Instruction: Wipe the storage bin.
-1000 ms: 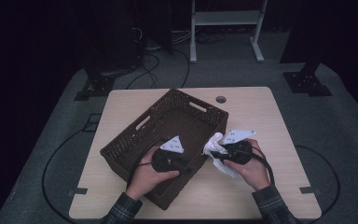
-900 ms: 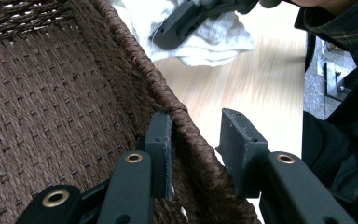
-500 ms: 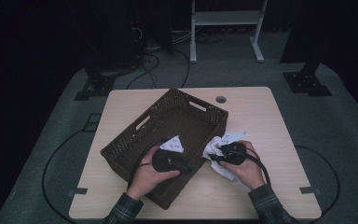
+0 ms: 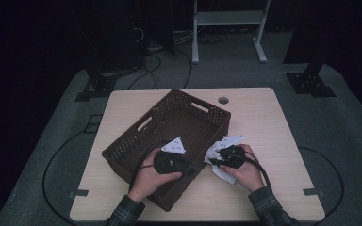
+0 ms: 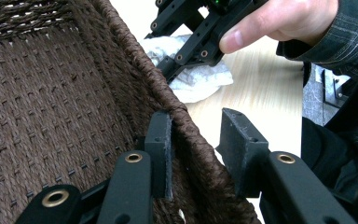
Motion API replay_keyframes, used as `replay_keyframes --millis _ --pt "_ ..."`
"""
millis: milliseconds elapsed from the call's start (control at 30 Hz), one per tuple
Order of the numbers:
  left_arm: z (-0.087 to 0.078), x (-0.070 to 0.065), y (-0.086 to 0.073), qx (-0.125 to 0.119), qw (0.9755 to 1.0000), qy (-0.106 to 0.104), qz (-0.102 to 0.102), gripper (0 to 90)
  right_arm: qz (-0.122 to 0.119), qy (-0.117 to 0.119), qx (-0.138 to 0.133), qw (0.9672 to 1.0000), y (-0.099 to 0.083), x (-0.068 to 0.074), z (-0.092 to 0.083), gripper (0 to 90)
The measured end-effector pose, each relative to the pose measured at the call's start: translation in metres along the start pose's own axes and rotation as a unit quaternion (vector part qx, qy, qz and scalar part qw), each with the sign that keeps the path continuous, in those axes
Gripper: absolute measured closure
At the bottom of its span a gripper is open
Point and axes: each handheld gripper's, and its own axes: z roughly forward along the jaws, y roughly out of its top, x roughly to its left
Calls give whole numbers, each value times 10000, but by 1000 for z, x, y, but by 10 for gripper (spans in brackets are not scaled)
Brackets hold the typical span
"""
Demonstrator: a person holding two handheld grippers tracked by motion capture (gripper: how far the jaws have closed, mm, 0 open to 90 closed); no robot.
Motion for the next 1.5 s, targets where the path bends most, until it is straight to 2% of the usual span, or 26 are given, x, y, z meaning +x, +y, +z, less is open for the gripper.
replay_keyframes --millis 300,667,867,1067,1300,1500 --pt "0 0 0 -2 10000 0 3 640 -63 -8 123 9999 -3 1 7 668" --pt "0 0 0 -5 10000 -8 4 639 21 60 289 9996 -11 -1 15 668" --pt "0 0 0 -7 10000 -12 7 637 35 55 303 9995 -13 -2 12 667" --pt "0 0 0 -5 10000 -10 11 636 37 28 190 9998 -10 -1 -1 667" --pt "0 0 0 -3 10000 -17 5 636 58 49 -189 9998 -2 1 -24 667" --pt "0 0 0 -7 10000 -24 -3 636 -41 33 -413 9991 5 5 -40 667"
